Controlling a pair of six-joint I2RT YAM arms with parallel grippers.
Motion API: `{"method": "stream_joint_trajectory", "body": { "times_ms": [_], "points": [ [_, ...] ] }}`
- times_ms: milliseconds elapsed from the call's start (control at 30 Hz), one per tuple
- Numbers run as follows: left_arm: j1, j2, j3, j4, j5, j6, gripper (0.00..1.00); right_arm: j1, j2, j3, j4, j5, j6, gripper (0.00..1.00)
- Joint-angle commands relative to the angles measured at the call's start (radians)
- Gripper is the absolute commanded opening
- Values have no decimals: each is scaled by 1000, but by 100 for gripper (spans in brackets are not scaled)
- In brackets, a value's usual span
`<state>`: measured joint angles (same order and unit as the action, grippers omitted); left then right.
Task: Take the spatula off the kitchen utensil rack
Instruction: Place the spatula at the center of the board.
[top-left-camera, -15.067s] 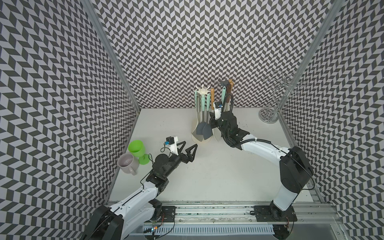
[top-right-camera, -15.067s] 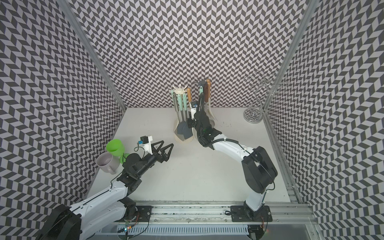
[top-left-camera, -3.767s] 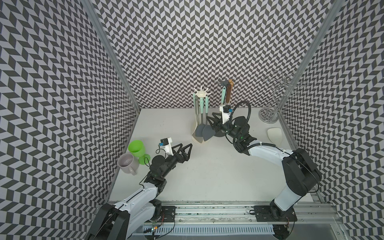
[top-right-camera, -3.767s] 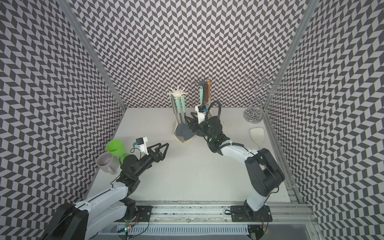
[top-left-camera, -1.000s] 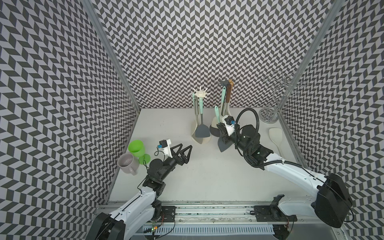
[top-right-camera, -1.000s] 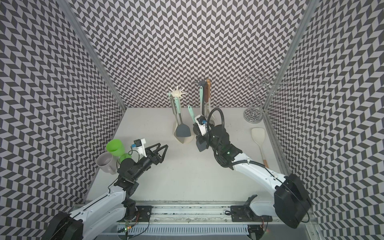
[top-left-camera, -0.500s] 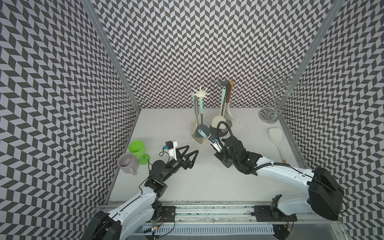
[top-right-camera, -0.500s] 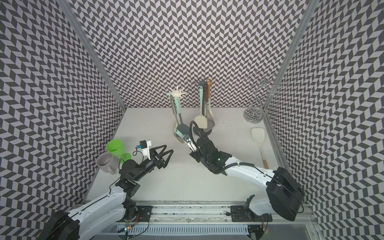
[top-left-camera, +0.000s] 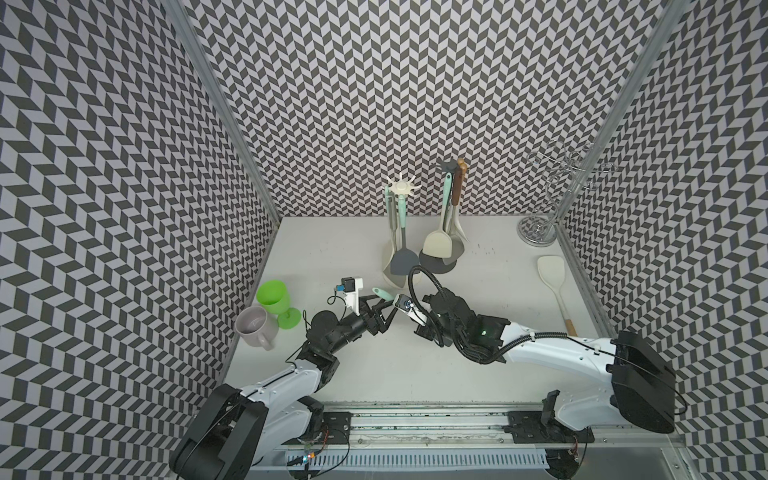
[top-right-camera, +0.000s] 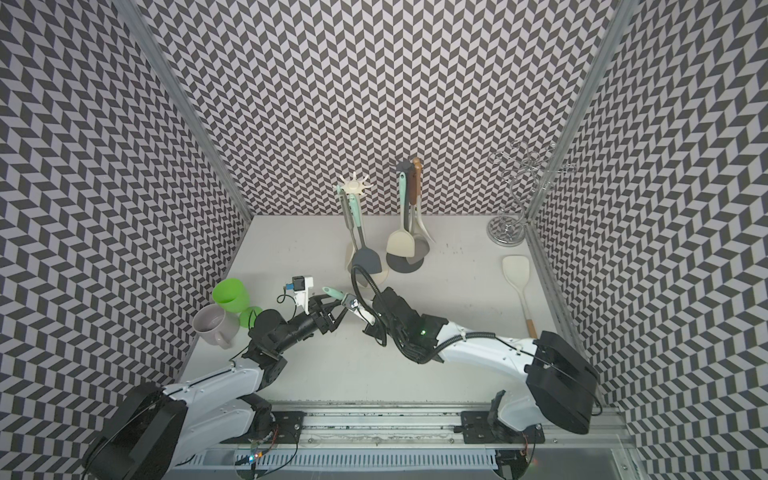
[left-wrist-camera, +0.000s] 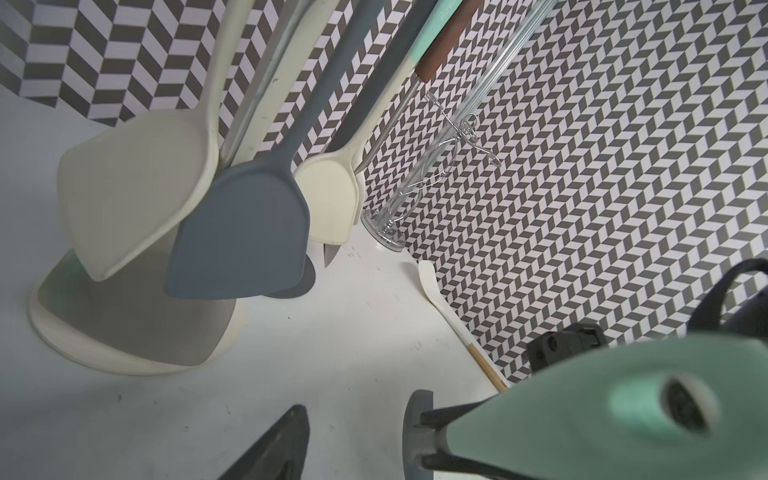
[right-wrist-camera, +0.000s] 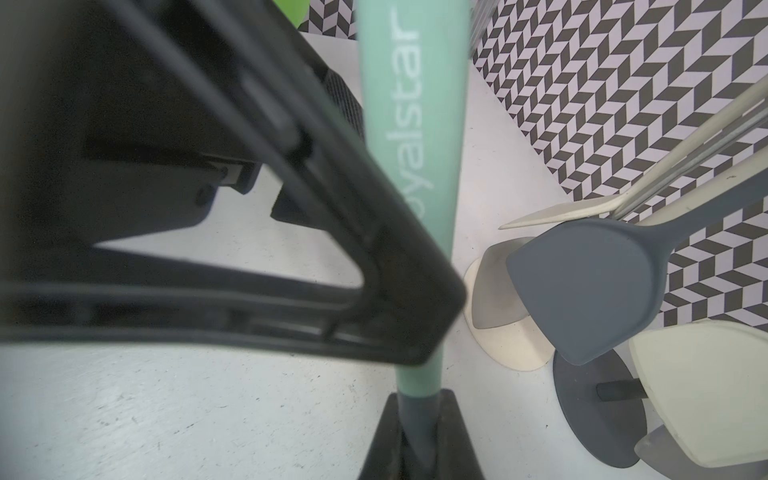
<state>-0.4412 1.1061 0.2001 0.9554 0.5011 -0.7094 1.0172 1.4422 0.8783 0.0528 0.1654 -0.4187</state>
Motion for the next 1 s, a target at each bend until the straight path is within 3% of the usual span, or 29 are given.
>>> {"method": "stream_joint_trajectory", "body": {
  "times_ms": [0, 200, 267, 333, 667, 767, 900, 967],
  "points": [
    [6, 15, 40, 78, 57, -24, 73, 11, 14, 42, 54, 19, -17, 0],
    [10, 8, 41, 74, 63, -29, 44, 23, 27, 43, 43, 43, -24, 0],
    [11, -1, 41, 60, 55, -20, 25, 26, 32, 43, 32, 73, -29, 0],
    [14, -10, 47, 38, 52, -11, 0, 26, 38, 45, 26, 99, -32, 0],
    [18, -45, 24, 46, 27, 1, 0, 29, 50, 56, 29, 125, -3, 0],
    [17, -59, 19, 45, 23, 3, 0, 29, 53, 61, 11, 123, 31, 14],
    [16, -90, 9, 37, 4, 14, 0, 28, 48, 84, -47, 137, 98, 45],
    [15, -104, 4, 28, -9, 20, 0, 29, 30, 87, -68, 147, 148, 55]
  ]
}}
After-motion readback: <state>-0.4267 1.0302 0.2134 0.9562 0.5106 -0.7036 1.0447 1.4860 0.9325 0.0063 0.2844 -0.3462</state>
